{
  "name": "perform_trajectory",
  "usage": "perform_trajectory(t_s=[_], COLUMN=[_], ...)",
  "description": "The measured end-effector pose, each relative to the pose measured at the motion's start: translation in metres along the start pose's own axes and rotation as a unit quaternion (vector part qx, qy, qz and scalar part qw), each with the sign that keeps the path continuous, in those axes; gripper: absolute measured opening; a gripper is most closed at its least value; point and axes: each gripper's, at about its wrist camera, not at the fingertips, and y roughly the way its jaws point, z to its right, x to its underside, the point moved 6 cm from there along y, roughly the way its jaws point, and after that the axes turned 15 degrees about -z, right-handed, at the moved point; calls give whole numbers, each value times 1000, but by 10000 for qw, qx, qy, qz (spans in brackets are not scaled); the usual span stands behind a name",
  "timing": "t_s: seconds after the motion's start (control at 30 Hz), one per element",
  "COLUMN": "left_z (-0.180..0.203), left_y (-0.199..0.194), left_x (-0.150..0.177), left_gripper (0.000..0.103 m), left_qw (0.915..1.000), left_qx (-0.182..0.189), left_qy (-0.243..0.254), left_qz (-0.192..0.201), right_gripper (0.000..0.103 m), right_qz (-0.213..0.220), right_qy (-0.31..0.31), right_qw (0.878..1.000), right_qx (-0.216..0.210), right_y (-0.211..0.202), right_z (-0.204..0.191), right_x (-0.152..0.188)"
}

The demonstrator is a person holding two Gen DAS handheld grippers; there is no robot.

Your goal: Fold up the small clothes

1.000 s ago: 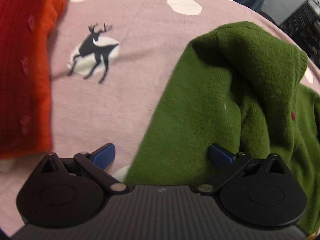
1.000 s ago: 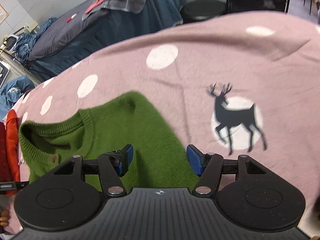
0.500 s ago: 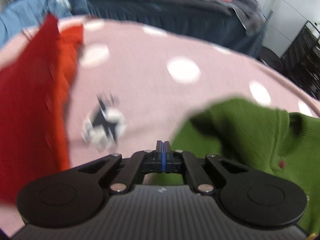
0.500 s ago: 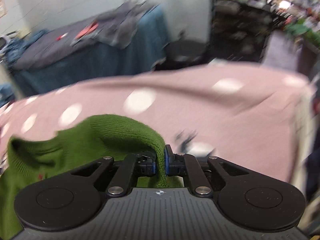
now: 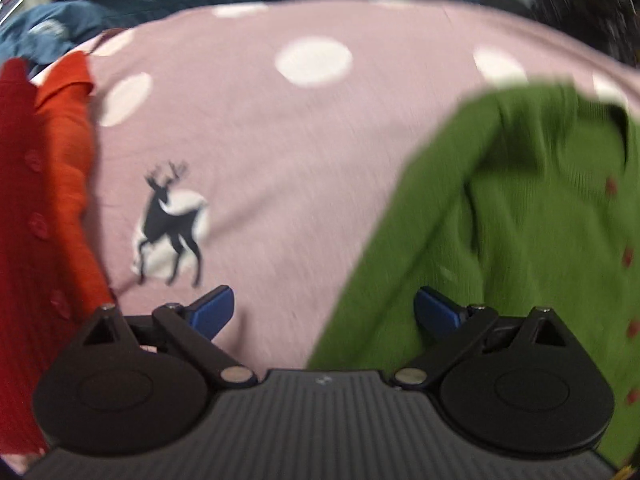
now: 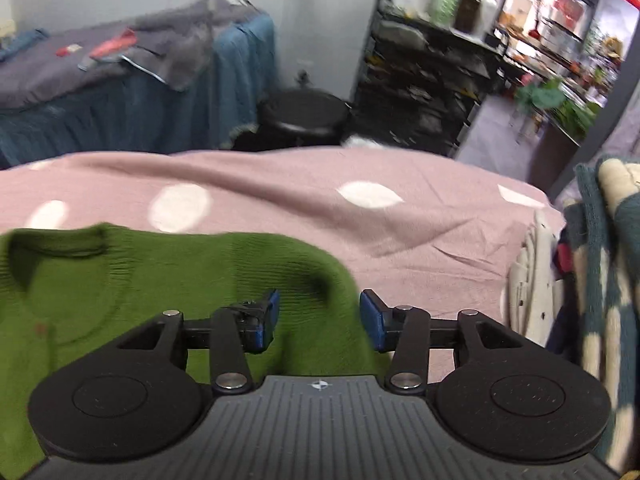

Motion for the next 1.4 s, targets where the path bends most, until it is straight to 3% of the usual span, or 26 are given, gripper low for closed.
perform_trajectory(t_s=[0.03, 0.07, 0.1, 0.13, 0.17, 0.3, 0.43, 0.53, 0.6, 0.7, 0.77, 0.8, 0.83, 0.87, 0.93, 1.07, 1.17, 1.27, 1.4], left_z=[3, 4, 6, 7, 7, 9, -23, -43, -41, -26, -15, -10, -6, -4, -4, -2, 1, 4, 5], left_y=[2, 1, 1, 2, 0, -32, -70, -74, -65, -47, -43, -44, -45, -47, -58, -78, -86, -90, -84], left_x=[4, 7, 9, 9, 8, -13, -60, -99, -115, -121, -116, -111, -106, -99, -80, -31, 18, 73, 145], left_gripper=[83, 54, 37, 9, 5, 4, 4, 4, 5, 15, 38, 49, 73, 88, 88, 89, 89, 88, 80], left_qw=[10000, 9996, 9985, 9971, 9965, 9981, 9928, 9908, 9918, 9937, 9922, 9901, 9882, 9869, 9858, 9905, 9929, 9945, 9942], left_qx=[30, 208, 493, 723, 795, 215, -38, 49, -289, -472, -781, -986, -1154, -1291, -1288, -682, -429, 117, 789], left_qy=[29, 2, -74, -182, -258, 57, -410, -766, -652, -631, -512, -423, -355, -288, -209, -114, -87, -133, -372], left_qz=[83, 212, 240, 146, 95, 573, 1123, 1111, 1059, 791, 825, 908, 939, 928, 1055, 1185, 1107, 1036, 628], right_gripper=[77, 77, 77, 77, 77, 77, 77, 77, 77, 77, 82, 82, 82, 82, 82, 82, 82, 82, 74], right_qz=[43, 66, 73, 55, 19, -148, -191, -139, -142, -70, 8, 4, 9, -3, -78, -236, -349, -427, -733], right_qy=[-57, -86, -85, -65, -22, 224, 297, 298, 307, 307, 259, 209, 180, 174, 181, 337, 394, 276, -223], right_qw=[9999, 9999, 9998, 9997, 9996, 9990, 9984, 9984, 9982, 9969, 9954, 9949, 9950, 9954, 9956, 9950, 9938, 9872, 9652], right_qx=[-98, -132, -156, -210, -265, -356, -435, -463, -504, -714, -927, -987, -983, -947, -921, -913, -982, -1508, -2499], right_y=[-5, -10, -13, -16, -17, -19, -28, -37, -42, -54, -63, -66, -68, -70, -73, -80, -88, -101, -118], right_z=[-3, -5, -5, -4, -6, 0, 5, 6, 7, 7, 8, 8, 9, 11, 17, 38, 48, 42, 15], right_x=[3, 6, 9, 13, 13, 25, 37, 42, 46, 52, 58, 62, 66, 72, 82, 104, 119, 133, 155])
